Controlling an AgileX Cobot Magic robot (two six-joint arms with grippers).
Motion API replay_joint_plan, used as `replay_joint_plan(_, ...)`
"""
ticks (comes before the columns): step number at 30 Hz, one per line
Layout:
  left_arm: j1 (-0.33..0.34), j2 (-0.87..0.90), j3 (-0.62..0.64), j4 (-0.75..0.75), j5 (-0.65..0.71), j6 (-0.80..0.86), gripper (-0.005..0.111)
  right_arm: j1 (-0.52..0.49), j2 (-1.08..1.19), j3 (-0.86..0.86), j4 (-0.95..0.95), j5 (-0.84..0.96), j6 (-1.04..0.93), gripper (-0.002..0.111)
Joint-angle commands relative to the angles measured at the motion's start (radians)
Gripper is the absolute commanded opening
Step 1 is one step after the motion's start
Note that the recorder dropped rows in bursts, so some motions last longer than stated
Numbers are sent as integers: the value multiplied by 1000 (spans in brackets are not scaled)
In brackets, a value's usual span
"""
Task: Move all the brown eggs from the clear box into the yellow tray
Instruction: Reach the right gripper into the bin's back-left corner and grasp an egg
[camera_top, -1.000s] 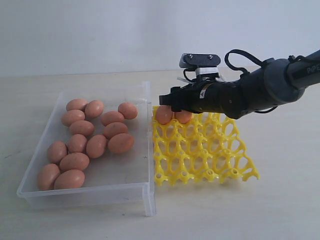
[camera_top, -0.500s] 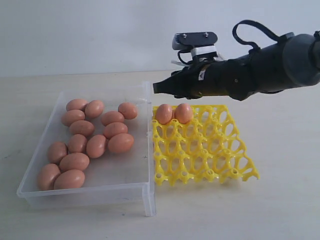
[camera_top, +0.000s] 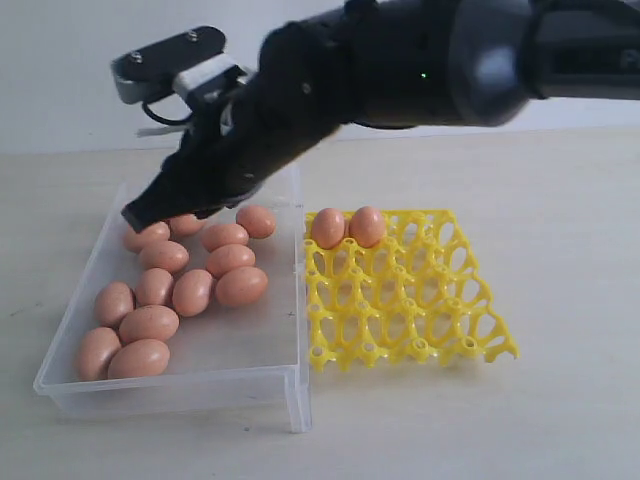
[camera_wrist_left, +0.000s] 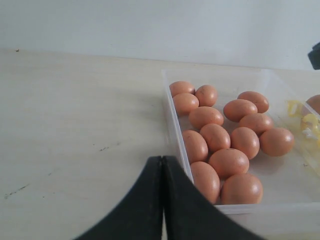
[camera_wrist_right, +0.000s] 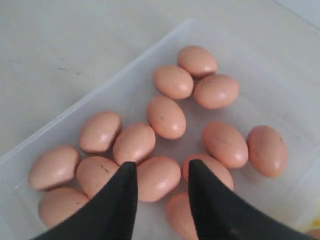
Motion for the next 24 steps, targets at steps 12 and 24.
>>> replay_joint_plan(12, 1, -6, -4, -6, -10, 2, 0, 62, 432, -577, 41, 488, -397, 50)
replay_joint_plan(24, 1, -6, -4, -6, -10, 2, 0, 84, 524, -645, 78, 433, -481, 47)
